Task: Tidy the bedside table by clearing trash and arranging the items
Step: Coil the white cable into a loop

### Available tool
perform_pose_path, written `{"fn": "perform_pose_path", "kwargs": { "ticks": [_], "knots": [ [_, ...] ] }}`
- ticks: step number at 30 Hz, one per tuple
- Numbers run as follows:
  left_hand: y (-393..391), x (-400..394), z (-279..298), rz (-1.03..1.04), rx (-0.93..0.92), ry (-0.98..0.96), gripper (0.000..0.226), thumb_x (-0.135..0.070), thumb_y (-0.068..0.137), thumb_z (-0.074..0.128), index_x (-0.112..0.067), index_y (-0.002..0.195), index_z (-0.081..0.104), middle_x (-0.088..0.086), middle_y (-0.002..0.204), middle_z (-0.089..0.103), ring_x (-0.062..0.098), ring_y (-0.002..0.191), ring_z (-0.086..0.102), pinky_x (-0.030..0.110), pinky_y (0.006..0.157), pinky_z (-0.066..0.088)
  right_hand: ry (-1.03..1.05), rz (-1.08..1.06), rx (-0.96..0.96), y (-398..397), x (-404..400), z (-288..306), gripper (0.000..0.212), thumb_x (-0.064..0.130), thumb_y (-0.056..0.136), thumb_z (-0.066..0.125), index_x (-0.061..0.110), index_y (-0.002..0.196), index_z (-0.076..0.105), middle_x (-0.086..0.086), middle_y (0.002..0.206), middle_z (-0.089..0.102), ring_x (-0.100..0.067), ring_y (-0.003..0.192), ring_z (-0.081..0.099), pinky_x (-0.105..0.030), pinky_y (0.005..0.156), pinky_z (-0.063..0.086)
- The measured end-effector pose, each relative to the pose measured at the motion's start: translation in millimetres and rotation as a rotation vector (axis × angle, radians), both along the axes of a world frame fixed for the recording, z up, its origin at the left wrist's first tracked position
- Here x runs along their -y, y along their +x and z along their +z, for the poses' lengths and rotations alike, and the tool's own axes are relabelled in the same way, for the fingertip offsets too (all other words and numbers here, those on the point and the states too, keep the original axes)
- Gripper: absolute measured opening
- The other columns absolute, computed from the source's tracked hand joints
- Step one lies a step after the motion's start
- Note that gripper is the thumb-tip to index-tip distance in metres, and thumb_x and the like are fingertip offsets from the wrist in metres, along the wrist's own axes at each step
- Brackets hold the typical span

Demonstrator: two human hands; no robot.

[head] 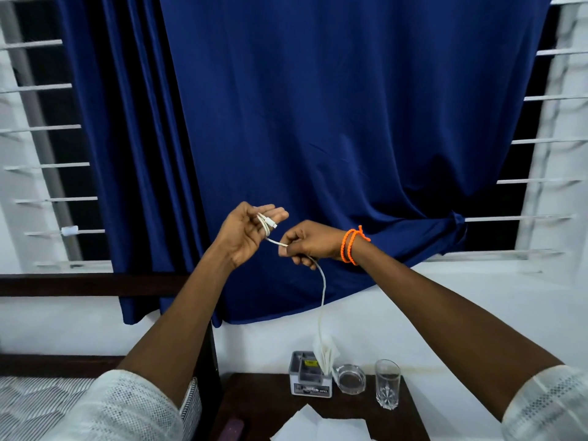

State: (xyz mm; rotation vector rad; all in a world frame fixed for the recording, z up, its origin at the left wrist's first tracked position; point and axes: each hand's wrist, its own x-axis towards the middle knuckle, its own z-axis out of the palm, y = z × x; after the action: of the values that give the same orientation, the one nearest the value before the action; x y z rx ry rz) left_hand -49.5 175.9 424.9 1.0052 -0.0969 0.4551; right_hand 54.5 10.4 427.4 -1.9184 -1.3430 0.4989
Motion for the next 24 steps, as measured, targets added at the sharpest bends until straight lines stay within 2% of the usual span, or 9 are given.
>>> {"fn": "perform_pose_path", "kwargs": {
  "ticks": [3, 9, 12, 16, 18, 21, 24],
  "knots": [
    [-2, 0, 1, -0.013, -0.014, 0.001, 0.052, -0.005, 0.091, 0.034, 0.017, 0.137, 0.045, 0.036, 0.133, 0.060, 0.042, 0.122, 0.065, 0.036, 0.094, 0.060, -0.009, -0.001, 0.030, -1, 2, 1, 0.019, 0.012, 0.094, 0.062, -0.003, 0.105, 0.067, -0.008, 0.068, 0.061, -0.013, 0.050, 0.051, -0.028, 0.048, 0.048],
    [-4, 0, -1, -0.007, -0.030, -0.024, 0.052, 0.006, 0.085, 0.032, 0.018, 0.134, 0.045, 0.038, 0.132, 0.060, 0.046, 0.123, 0.063, 0.044, 0.114, 0.046, -0.027, -0.001, 0.071, -5, 5, 4, 0.017, 0.013, 0.093, 0.062, 0.000, 0.103, 0.068, -0.007, 0.068, 0.062, -0.014, 0.050, 0.052, -0.030, 0.050, 0.049],
    [-4, 2, -1, -0.004, -0.029, -0.035, 0.048, 0.011, 0.087, 0.034, 0.017, 0.133, 0.045, 0.037, 0.132, 0.060, 0.046, 0.122, 0.064, 0.045, 0.113, 0.046, -0.027, -0.004, 0.099, -8, 6, 5, 0.018, 0.015, 0.093, 0.063, 0.000, 0.102, 0.068, -0.007, 0.069, 0.062, -0.014, 0.051, 0.052, -0.030, 0.052, 0.049],
    [0, 5, 0, 0.050, -0.055, -0.041, 0.047, 0.011, 0.088, 0.039, 0.016, 0.134, 0.045, 0.036, 0.130, 0.062, 0.043, 0.117, 0.068, 0.041, 0.105, 0.053, -0.051, -0.016, 0.180, -11, 6, 7, 0.017, 0.015, 0.094, 0.062, 0.001, 0.102, 0.069, -0.008, 0.071, 0.062, -0.015, 0.052, 0.053, -0.031, 0.052, 0.051],
    [2, 8, 0, 0.085, -0.079, 0.024, 0.040, 0.008, 0.090, 0.040, 0.012, 0.130, 0.048, 0.035, 0.131, 0.062, 0.038, 0.114, 0.071, 0.038, 0.101, 0.055, -0.062, -0.014, 0.241, -13, 6, 8, 0.015, 0.016, 0.094, 0.062, 0.004, 0.100, 0.070, -0.008, 0.070, 0.063, -0.015, 0.051, 0.054, -0.032, 0.054, 0.053],
    [1, 12, -1, 0.122, -0.135, 0.223, 0.027, 0.010, 0.095, 0.041, 0.004, 0.119, 0.052, 0.029, 0.131, 0.064, 0.030, 0.107, 0.074, 0.034, 0.091, 0.060, -0.072, -0.017, 0.326, -14, 7, 13, 0.015, 0.019, 0.093, 0.064, 0.006, 0.096, 0.071, -0.006, 0.069, 0.065, -0.014, 0.052, 0.058, -0.033, 0.057, 0.056],
    [-3, 14, 0, 0.112, -0.172, 0.392, 0.024, 0.013, 0.093, 0.049, 0.000, 0.112, 0.054, 0.020, 0.130, 0.066, 0.026, 0.103, 0.075, 0.034, 0.090, 0.059, -0.077, -0.021, 0.417, -13, 10, 22, 0.016, 0.019, 0.094, 0.066, 0.005, 0.096, 0.073, -0.002, 0.065, 0.064, -0.011, 0.050, 0.060, -0.030, 0.059, 0.057]
  ]
}}
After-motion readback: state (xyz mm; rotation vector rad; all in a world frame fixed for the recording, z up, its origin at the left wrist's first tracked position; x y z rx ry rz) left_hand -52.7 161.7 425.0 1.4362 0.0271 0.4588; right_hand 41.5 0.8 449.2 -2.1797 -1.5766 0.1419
